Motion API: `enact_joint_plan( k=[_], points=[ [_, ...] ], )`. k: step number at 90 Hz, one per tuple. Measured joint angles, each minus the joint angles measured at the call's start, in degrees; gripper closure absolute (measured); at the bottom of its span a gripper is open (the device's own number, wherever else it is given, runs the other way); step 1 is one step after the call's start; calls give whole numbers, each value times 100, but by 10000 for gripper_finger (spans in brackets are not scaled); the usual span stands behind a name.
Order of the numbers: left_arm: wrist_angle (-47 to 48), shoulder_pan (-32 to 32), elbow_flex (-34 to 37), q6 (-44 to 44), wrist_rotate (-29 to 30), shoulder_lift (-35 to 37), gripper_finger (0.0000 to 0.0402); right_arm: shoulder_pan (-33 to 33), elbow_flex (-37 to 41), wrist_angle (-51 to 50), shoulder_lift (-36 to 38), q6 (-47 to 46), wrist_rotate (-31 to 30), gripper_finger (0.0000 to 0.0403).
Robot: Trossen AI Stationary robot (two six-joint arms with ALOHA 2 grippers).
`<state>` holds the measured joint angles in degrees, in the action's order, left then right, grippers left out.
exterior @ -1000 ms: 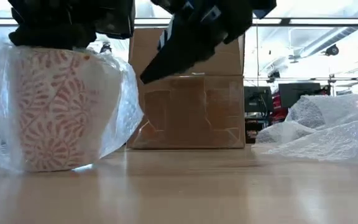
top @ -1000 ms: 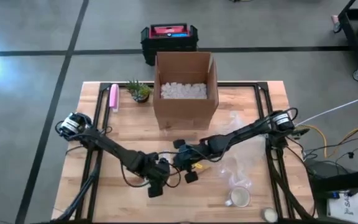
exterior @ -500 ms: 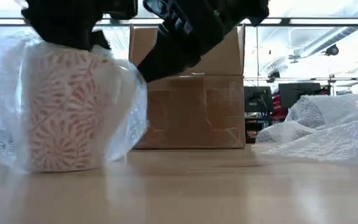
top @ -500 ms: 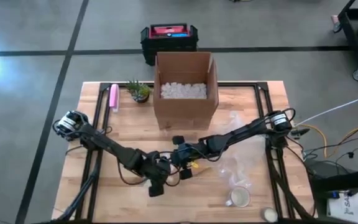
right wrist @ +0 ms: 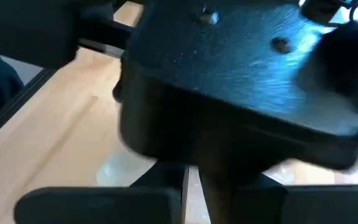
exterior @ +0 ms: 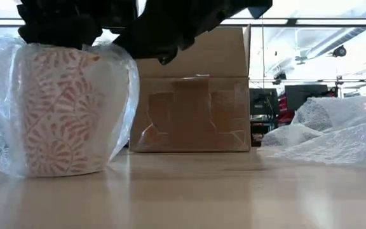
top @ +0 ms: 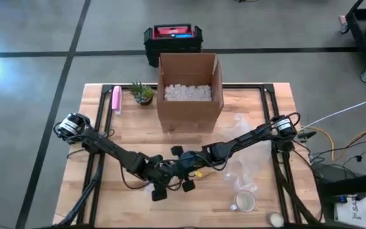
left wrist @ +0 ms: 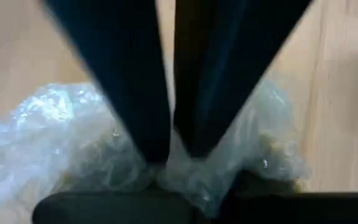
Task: Wrap mug
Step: Wrap the orange mug with the bubble wrap
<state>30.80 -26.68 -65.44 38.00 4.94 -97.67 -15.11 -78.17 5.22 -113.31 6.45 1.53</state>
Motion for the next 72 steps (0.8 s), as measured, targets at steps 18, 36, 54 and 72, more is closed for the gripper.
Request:
enact_joint_plan(
  k=[18, 36, 54, 72],
  points=[
    [125, 1, -68, 70, -14, 69, 401, -13, -31, 150, -245, -152, -5, 384],
    [493, -15, -299, 214, -6, 430, 402, -16, -52, 225, -226, -133, 7, 384],
    [624, -17, -288, 380, 156, 647, 402, -5, -51, 215, -188, -167, -48, 384],
    [728, -45, -295, 605, 125, 673, 402, -17, -22, 63, -232, -130, -14, 384]
  ],
)
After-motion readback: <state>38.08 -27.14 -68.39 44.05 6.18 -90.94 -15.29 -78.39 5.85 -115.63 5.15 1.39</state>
